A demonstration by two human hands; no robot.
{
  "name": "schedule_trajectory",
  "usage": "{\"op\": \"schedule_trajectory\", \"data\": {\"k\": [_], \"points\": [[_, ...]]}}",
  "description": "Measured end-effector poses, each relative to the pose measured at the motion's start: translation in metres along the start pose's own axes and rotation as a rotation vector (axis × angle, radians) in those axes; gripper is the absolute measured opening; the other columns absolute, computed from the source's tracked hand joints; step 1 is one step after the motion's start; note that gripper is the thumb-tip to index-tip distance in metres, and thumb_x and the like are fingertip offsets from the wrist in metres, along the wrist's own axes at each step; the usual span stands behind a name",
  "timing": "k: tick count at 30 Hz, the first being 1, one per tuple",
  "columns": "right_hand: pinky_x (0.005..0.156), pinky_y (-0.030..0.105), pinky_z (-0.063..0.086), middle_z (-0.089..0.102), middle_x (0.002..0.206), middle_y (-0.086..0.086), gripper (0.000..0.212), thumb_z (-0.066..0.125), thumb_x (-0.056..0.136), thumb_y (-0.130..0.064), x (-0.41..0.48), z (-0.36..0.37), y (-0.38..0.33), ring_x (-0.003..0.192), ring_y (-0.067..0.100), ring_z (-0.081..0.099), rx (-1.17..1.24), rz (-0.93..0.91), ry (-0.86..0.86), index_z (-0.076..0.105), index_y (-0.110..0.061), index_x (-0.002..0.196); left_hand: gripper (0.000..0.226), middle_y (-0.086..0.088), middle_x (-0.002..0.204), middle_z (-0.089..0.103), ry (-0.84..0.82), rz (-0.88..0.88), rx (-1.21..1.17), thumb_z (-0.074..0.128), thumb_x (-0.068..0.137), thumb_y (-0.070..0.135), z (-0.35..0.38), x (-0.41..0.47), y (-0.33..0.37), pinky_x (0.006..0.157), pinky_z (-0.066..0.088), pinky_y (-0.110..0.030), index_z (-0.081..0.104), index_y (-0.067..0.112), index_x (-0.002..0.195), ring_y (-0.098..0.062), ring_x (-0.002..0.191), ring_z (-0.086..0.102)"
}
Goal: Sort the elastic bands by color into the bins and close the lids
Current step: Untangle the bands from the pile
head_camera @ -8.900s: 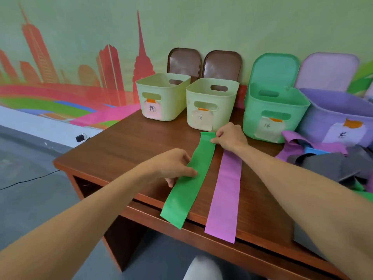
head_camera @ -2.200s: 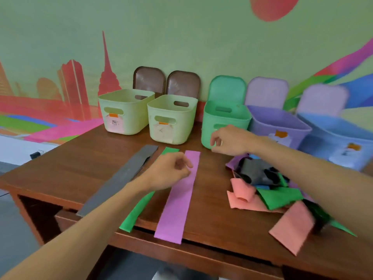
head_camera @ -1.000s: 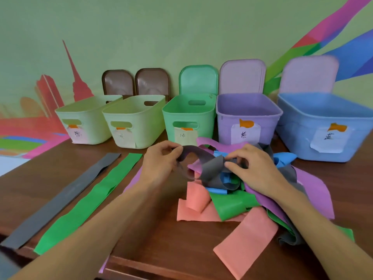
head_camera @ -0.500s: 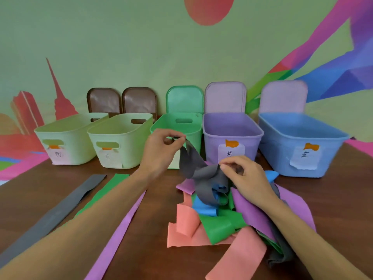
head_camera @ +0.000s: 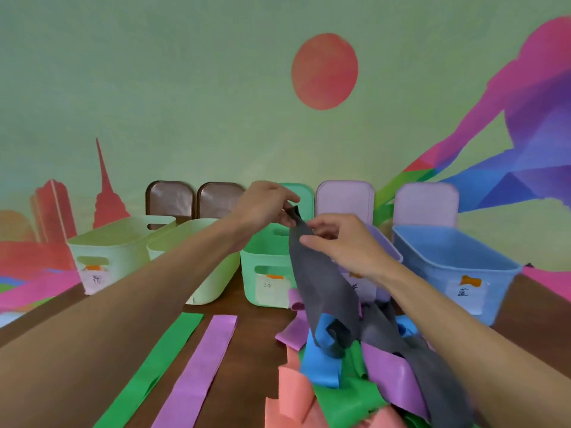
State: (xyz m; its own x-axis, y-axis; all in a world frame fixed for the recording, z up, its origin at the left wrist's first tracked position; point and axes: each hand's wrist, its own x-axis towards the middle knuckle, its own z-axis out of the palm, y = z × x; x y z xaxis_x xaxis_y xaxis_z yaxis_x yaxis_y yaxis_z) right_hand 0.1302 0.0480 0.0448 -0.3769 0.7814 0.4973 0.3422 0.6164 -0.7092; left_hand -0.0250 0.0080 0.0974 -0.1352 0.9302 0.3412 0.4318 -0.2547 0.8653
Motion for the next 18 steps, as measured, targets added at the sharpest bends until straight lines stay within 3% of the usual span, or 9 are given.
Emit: {"op": "schedule_trajectory", "data": {"k": [2,4,7,9,12,18], "points": [[0.08,0.028,0.05,0.073,0.09,0.002,0.015,0.073,0.082,-0.016,0.006,-0.005,-0.006,0.082,0.009,0.065,0.016,-0.018,0.043,0.072,-0.01,0.096,0.026,-0.011,0.077,0.063,-0.03,0.063,0.054,0.046,0.087,-0.006,-0.006,-0.001,0.008,0.046,0.045,-0.011,0.064,0.0,0.105,-0.015,0.059,0.062],[0.077,0.025,0.048,0.072,0.084,0.001,0.009,0.073,0.081,-0.014,0.009,-0.012,-0.014,0.078,0.007,0.063,0.046,-0.025,0.06,0.072,-0.011,0.09,0.025,-0.004,0.071,0.062,-0.007,0.168,0.114,0.052,0.084,-0.007,-0.013,0.001,0.014,0.049,0.044,-0.011,0.065,0.003,0.104,-0.007,0.051,0.058],[0.068,0.016,0.045,0.068,0.082,-0.003,0.002,0.069,0.085,-0.019,0.01,-0.018,-0.024,0.071,0.002,0.059,0.087,-0.015,0.04,0.068,-0.017,0.085,0.023,-0.001,0.073,0.068,0.045,0.279,0.175,0.066,0.08,0.0,-0.018,0.005,0.021,0.066,0.048,-0.022,0.069,0.013,0.098,-0.008,0.062,0.058],[0.061,0.018,0.044,0.066,0.078,-0.006,0.011,0.062,0.091,-0.024,0.01,-0.02,-0.031,0.065,0.004,0.058,0.124,-0.029,0.05,0.068,-0.021,0.082,0.024,-0.003,0.077,0.072,0.022,0.311,0.185,0.071,0.078,0.003,-0.017,0.003,0.025,0.069,0.047,-0.02,0.069,0.017,0.098,-0.007,0.069,0.061],[0.057,0.022,0.043,0.065,0.073,-0.006,0.017,0.059,0.093,-0.023,0.011,-0.023,-0.042,0.062,0.009,0.057,0.17,-0.049,0.093,0.069,-0.026,0.08,0.026,-0.003,0.077,0.072,0.007,0.318,0.062,0.071,0.079,0.001,-0.016,-0.001,0.029,0.066,0.048,-0.009,0.067,0.014,0.102,-0.002,0.066,0.063],[0.051,0.015,0.039,0.062,0.058,-0.007,0.008,0.07,0.085,-0.011,0.02,-0.024,-0.061,0.05,0.004,0.051,0.208,-0.051,0.166,0.07,-0.013,0.077,0.028,0.003,0.085,0.07,0.129,0.252,-0.206,0.07,0.082,0.008,-0.021,-0.003,0.019,0.069,0.047,-0.012,0.064,0.014,0.109,0.001,0.076,0.064]]}}
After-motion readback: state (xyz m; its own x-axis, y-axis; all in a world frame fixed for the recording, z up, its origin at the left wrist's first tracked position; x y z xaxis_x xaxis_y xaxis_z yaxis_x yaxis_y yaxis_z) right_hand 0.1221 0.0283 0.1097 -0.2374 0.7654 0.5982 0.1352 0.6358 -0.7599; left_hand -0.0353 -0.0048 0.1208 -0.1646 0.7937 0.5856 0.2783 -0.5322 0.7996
